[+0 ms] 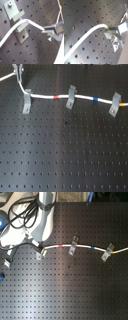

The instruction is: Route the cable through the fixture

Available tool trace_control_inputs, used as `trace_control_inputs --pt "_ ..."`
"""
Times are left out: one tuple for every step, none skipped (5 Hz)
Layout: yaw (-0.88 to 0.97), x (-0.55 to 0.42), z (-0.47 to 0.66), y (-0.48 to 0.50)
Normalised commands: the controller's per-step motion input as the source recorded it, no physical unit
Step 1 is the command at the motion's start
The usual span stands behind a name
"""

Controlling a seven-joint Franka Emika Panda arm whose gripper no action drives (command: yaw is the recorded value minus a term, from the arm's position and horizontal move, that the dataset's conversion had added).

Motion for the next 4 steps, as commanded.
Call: trace_control_inputs --pt "-0.75 0.013 0.00 0.170" --pt "-0.63 0.042 0.00 0.151" --pt "-0.44 -0.006 0.00 0.057" --pt "0.00 0.000 0.01 0.000"
